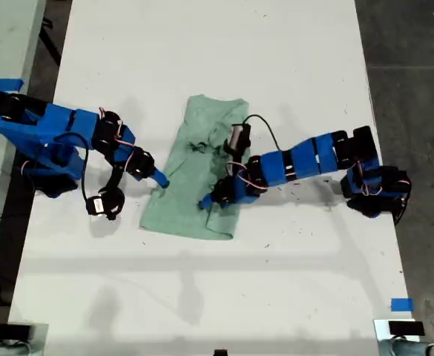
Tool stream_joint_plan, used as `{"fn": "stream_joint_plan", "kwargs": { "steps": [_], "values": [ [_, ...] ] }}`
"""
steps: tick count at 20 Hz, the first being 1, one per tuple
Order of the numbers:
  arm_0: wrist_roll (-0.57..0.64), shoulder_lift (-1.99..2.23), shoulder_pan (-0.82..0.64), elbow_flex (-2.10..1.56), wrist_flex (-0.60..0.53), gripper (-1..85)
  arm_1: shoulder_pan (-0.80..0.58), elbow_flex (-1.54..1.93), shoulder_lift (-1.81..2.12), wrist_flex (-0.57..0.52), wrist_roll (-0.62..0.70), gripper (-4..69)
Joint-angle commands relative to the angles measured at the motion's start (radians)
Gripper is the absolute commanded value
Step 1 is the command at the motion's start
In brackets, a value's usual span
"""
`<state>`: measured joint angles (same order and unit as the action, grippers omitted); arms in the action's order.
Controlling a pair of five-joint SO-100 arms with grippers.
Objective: Fold tshirt
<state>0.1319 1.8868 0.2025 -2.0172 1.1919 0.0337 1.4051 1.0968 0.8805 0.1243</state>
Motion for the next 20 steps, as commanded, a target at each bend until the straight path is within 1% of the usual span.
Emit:
{"fn": "stream_joint_plan", "kwargs": {
  "steps": [1, 2, 3, 5, 7, 9, 11, 13, 16, 20],
  "values": [
    [-0.014, 0.043, 0.011, 0.014, -0.012, 24.7, 0.023, -0.137, 0.04, 0.176, 0.023, 27.5],
    [-0.014, 0.04, 0.012, 0.015, -0.012, 24.7, 0.028, -0.196, 0.069, 0.255, 0.028, 26.6],
    [-0.014, 0.04, 0.012, 0.017, -0.014, 24.6, 0.032, -0.245, 0.11, 0.308, 0.04, 25.5],
    [-0.015, 0.04, 0.012, 0.023, -0.012, 24.6, 0.038, -0.267, 0.218, 0.359, 0.063, 23.8],
    [-0.026, 0.04, 0.026, 0.048, 0.009, 24.5, 0.04, -0.212, 0.319, 0.394, 0.063, 22.8],
    [-0.069, 0.04, 0.066, 0.084, 0.054, 24.6, 0.04, -0.126, 0.394, 0.405, 0.054, 22.2],
    [-0.13, 0.046, 0.129, 0.104, 0.075, 24.8, 0.04, -0.051, 0.436, 0.405, 0.044, 22.0],
    [-0.198, 0.037, 0.201, 0.11, 0.046, 24.7, 0.041, -0.017, 0.449, 0.403, 0.041, 21.7],
    [-0.233, -0.046, 0.268, 0.14, -0.028, 24.6, 0.041, -0.009, 0.449, 0.393, 0.049, 21.3],
    [-0.247, -0.086, 0.279, 0.161, -0.031, 25.0, 0.043, -0.009, 0.446, 0.38, 0.054, 21.3]
  ]
}}
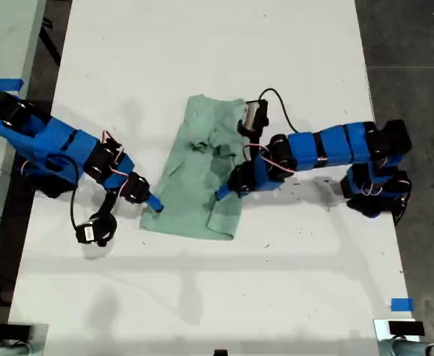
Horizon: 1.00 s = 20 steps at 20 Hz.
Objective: Fold tshirt
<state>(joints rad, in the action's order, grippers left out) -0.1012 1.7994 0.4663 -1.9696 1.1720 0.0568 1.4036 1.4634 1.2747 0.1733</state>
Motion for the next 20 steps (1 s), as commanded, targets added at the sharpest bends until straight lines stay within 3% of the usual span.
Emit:
{"fn": "stream_joint_plan", "kwargs": {
  "steps": [1, 4, 7, 8, 10, 12, 14, 17, 20],
  "values": [
    [-0.008, 0.0, 0.011, 0.109, -0.011, 25.1, 0.021, -0.008, 0.08, -0.014, 0.003, 21.2],
    [0.002, -0.037, -0.009, 0.046, -0.091, 25.8, 0.031, 0.003, 0.08, -0.018, -0.006, 21.1],
    [0.002, -0.066, -0.026, -0.115, -0.311, 23.6, 0.038, 0.032, 0.08, -0.041, -0.018, 21.0],
    [-0.003, -0.084, -0.031, -0.175, -0.396, 20.1, 0.041, 0.046, 0.078, -0.051, -0.023, 20.9],
    [-0.048, -0.141, -0.043, -0.273, -0.515, 4.5, 0.046, 0.077, 0.074, -0.072, -0.029, 20.7],
    [-0.058, -0.192, -0.046, -0.334, -0.644, 1.2, 0.057, 0.123, 0.072, -0.106, -0.043, 20.4],
    [-0.06, -0.242, -0.048, -0.328, -0.692, 0.1, 0.067, 0.166, 0.072, -0.149, -0.06, 20.2],
    [-0.058, -0.25, -0.052, -0.275, -0.637, 0.1, 0.075, 0.199, 0.072, -0.183, -0.074, 19.5],
    [-0.063, -0.17, -0.072, -0.141, -0.351, 0.0, 0.078, 0.207, 0.077, -0.187, -0.077, 19.3]
  ]
}}
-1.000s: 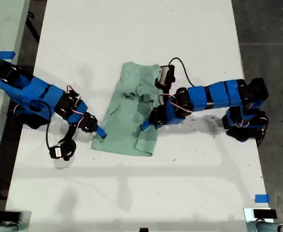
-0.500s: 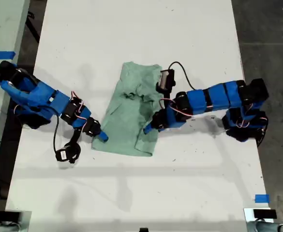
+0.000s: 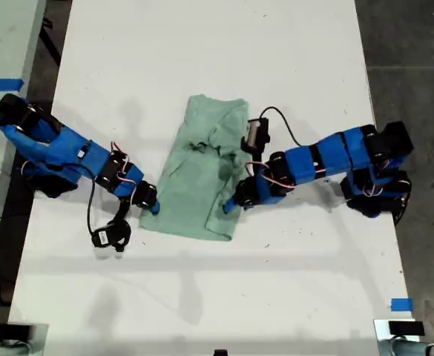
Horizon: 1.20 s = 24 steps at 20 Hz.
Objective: Fold tshirt
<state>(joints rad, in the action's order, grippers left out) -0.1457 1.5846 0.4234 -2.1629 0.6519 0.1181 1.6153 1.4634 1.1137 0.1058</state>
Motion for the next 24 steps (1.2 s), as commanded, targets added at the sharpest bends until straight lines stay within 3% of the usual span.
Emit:
{"fn": "stream_joint_plan", "kwargs": {
  "steps": [1, 5, 10, 13, 18, 21, 24],
  "values": [
    [-0.021, 0.075, -0.035, 0.103, 0.27, 0.0, 0.017, -0.005, 0.078, -0.025, -0.009, 19.3],
    [-0.009, 0.074, -0.069, 0.41, 0.617, 0.0, 0.021, 0.026, 0.114, -0.026, -0.018, 19.1],
    [0.094, -0.273, -0.114, 0.905, 0.769, 0.0, 0.021, 0.11, 0.209, -0.032, -0.034, 18.6],
    [0.163, -0.522, -0.118, 1.197, 0.772, 0.0, 0.029, 0.175, 0.275, -0.052, -0.051, 18.3],
    [0.255, -0.762, -0.132, 1.308, 0.611, 1.1, 0.04, 0.288, 0.374, -0.104, -0.075, 17.1],
    [0.272, -0.853, -0.14, 1.33, 0.575, 25.5, 0.043, 0.305, 0.39, -0.11, -0.08, 16.9],
    [0.275, -0.796, -0.13, 1.328, 0.618, 29.4, 0.044, 0.31, 0.39, -0.115, -0.08, 16.8]
  ]
}}
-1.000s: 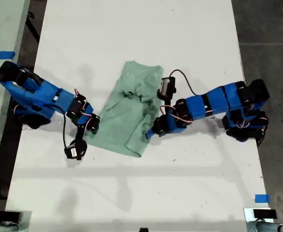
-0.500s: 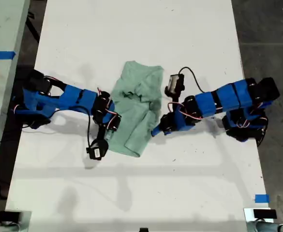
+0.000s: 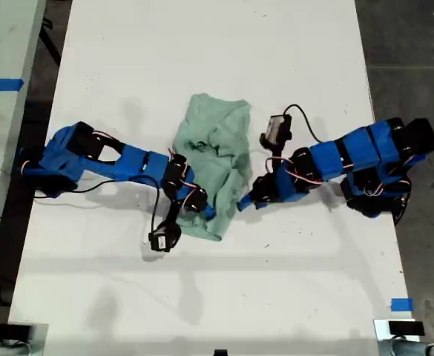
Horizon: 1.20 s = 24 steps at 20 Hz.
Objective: Fold tshirt
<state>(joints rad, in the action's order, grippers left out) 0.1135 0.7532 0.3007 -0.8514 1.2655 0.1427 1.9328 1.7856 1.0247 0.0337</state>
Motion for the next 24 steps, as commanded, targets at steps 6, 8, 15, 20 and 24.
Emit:
{"fn": "stream_joint_plan", "kwargs": {
  "steps": [6, 8, 15, 20, 24],
  "values": [
    [-0.008, 0.425, 0.064, -0.014, 0.367, 30.5, 0.018, -0.009, 0.075, -0.003, -0.005, 16.6],
    [-0.054, 0.525, 0.08, -0.066, 0.509, 31.4, 0.023, -0.009, 0.094, 0.021, -0.012, 16.6],
    [-0.319, 1.169, 0.149, -1.011, 0.213, 30.1, 0.071, 0.057, 0.241, 0.141, -0.084, 22.7],
    [-0.417, 1.381, 0.186, -1.312, 0.086, 29.8, 0.1, 0.206, 0.373, 0.158, -0.158, 24.7],
    [-0.385, 1.388, 0.163, -1.312, 0.071, 29.4, 0.1, 0.201, 0.354, 0.118, -0.144, 25.5]
  ]
}}
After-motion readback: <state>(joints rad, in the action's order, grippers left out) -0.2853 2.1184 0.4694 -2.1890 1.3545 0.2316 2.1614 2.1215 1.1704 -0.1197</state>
